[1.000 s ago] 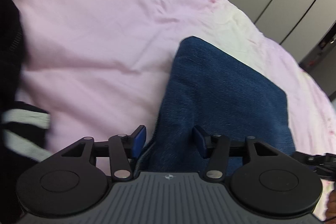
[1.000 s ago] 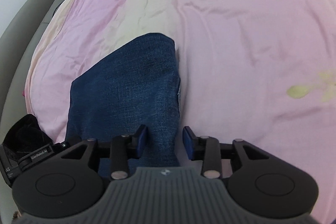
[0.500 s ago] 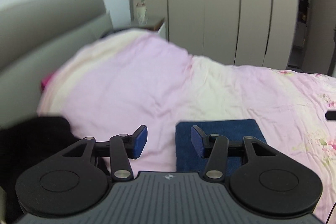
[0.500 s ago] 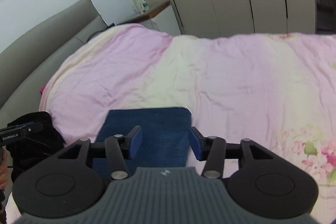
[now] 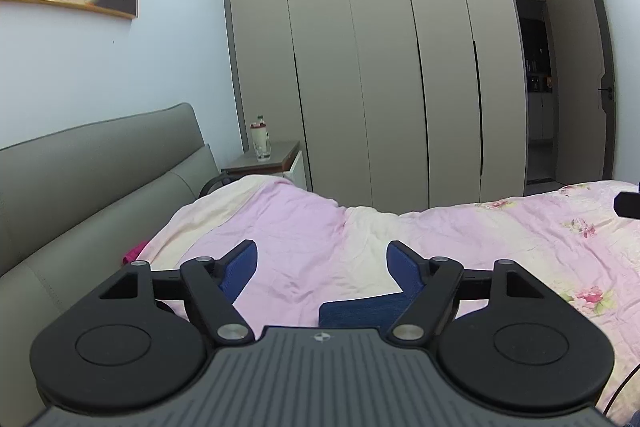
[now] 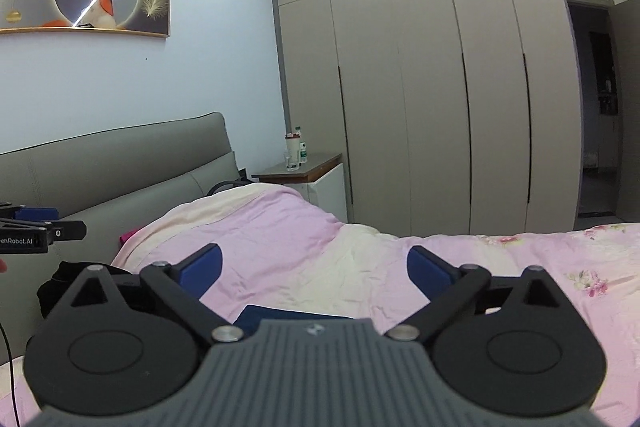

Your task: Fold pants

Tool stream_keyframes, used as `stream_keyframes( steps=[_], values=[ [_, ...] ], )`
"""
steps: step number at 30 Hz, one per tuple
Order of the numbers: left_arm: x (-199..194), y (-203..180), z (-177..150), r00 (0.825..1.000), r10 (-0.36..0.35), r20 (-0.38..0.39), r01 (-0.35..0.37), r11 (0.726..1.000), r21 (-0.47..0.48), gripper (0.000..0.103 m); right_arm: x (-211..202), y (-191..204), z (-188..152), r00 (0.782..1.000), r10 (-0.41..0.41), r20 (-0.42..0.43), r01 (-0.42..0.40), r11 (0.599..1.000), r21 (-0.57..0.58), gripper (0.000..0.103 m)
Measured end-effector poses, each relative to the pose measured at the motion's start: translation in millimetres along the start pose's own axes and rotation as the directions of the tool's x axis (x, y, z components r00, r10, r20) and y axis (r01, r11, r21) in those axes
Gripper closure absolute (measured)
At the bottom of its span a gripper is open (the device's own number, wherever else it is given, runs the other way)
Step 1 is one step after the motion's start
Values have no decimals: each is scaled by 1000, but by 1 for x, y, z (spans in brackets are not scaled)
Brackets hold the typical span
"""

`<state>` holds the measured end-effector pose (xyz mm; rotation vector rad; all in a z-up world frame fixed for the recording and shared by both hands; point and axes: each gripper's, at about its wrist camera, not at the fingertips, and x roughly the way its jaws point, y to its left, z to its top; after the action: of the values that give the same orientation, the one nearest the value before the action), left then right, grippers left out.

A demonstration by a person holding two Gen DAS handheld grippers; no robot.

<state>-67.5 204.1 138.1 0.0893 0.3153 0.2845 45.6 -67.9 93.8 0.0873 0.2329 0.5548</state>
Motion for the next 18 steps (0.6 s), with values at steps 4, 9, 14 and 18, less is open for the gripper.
stream_keyframes(
  steps=[4,9,14,18],
  values=[
    [-20,-35,-21,1000,20,17,-21,998,52,15,-39,12,-17,996,-76,42,76,997,-10,5],
    [-37,-56,-51,1000,-12,-17,12,1000,-4,9,-65,24,-44,982,-184,30,185,982,-48,5],
    [-27,-68,-83,990,7,-141,-13,999,-43,9,-69,33,-83,979,-196,-57,191,978,-83,5],
    [-22,-72,-101,981,-19,-193,0,995,-95,9,-73,32,-112,974,-190,-124,183,981,-64,5]
  ],
)
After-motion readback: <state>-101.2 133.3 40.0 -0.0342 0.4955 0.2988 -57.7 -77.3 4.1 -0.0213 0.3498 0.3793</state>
